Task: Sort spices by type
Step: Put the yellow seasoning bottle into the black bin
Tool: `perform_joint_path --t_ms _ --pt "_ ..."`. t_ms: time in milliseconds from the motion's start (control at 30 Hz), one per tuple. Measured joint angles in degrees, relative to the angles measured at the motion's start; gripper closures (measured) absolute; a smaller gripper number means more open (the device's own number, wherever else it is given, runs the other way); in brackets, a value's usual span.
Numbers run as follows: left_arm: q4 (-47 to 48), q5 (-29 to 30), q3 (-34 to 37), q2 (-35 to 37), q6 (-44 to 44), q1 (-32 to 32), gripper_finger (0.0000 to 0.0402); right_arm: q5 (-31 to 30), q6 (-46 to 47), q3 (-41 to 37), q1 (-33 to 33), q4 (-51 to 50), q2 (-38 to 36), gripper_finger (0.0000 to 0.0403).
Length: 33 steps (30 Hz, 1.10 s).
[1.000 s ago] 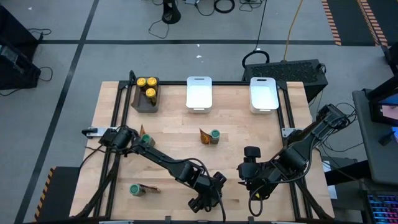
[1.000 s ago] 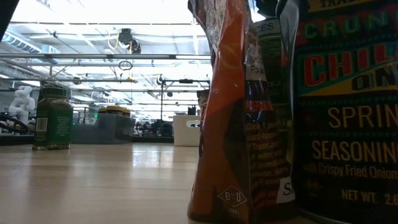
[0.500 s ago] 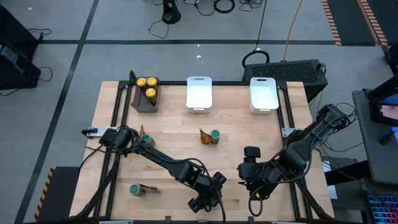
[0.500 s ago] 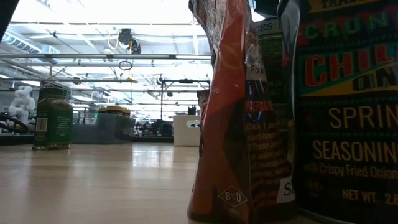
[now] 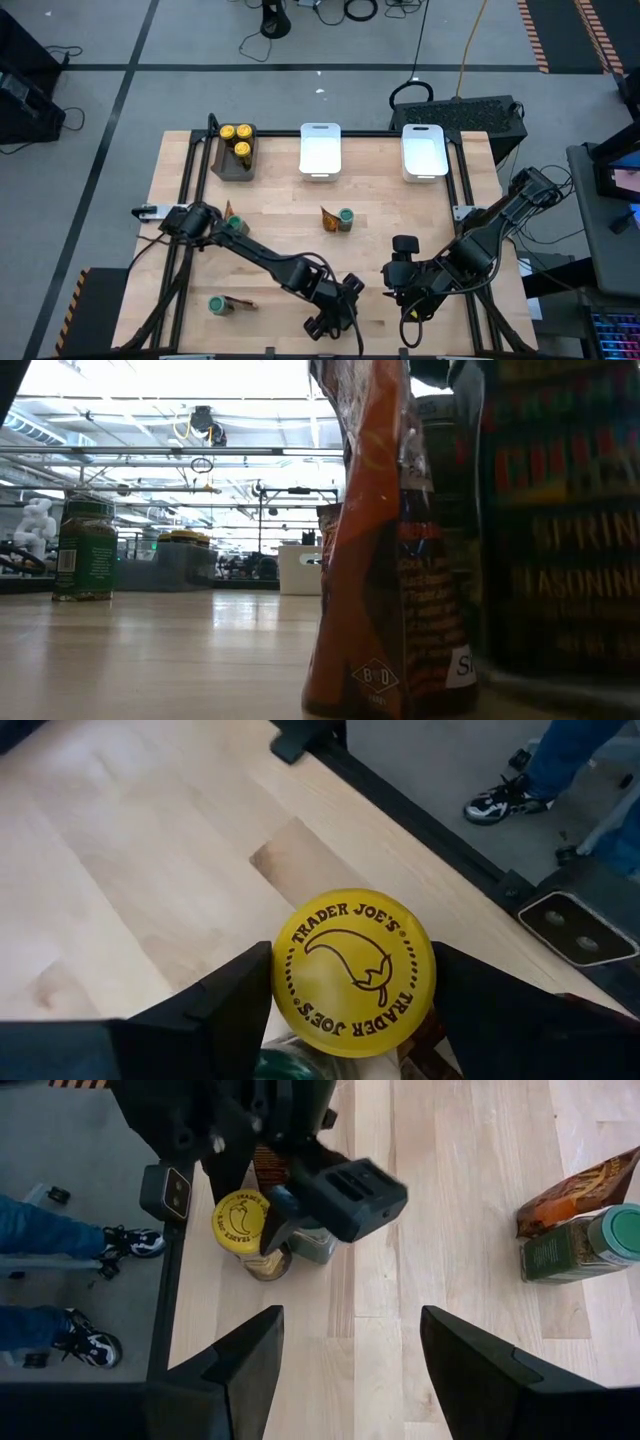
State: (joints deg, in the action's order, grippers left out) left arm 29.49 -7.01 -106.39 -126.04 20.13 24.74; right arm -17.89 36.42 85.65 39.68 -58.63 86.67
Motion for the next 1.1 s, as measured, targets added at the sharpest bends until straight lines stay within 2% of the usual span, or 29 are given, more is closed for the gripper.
perform_joint_path --t_ms 433,700,867,1100 --pt "-0.02 0.63 -0.07 8.65 -0.31 -1.68 0.0146 0.02 -1.75 0.0 0.0 -1.6 0.0 0.0184" --pt "0.57 7.58 -0.09 13.63 -1.87 -4.7 0.0146 0.0 -1.75 0.0 0.0 -2.06 0.0 0.0184" --pt "1.4 9.8 -0.09 15.68 -3.83 -6.96 0.0146 -0.02 -1.75 0.0 0.02 -3.35 0.0 0.0184" --pt "10.08 16.55 -0.09 22.04 -6.4 -10.36 0.0146 -0.03 -1.8 0.0 0.0 -4.71 0.0 0.0184"
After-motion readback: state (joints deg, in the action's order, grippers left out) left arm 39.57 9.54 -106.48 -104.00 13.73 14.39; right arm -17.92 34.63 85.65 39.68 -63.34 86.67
